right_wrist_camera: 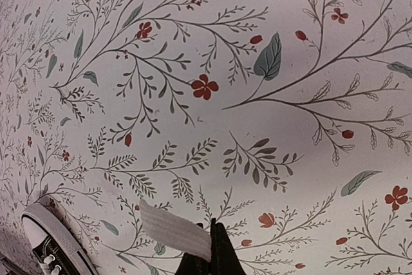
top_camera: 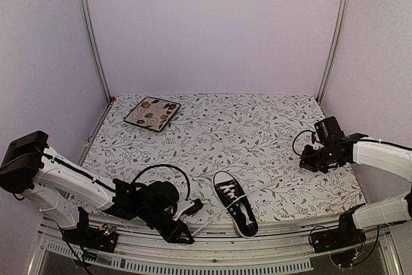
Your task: Tie the shoes
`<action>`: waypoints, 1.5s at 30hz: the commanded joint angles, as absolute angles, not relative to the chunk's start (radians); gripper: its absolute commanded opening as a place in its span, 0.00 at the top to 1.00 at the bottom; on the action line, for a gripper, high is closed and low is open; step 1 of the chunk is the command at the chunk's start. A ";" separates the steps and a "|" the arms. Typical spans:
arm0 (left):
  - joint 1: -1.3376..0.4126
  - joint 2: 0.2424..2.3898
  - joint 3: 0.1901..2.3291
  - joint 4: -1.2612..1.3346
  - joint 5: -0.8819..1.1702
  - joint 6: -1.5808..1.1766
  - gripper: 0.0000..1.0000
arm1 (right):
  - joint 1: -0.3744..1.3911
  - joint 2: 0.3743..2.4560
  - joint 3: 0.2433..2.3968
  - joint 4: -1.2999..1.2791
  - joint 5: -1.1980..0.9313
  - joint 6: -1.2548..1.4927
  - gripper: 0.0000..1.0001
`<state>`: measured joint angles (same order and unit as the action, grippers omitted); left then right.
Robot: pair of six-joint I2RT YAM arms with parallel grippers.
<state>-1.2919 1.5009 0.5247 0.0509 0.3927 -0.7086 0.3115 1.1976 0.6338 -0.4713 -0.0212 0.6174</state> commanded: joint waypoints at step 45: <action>-1.265 1.853 1.118 -0.116 0.264 -0.694 0.40 | 0.293 1.147 0.640 -0.331 -0.335 0.546 0.98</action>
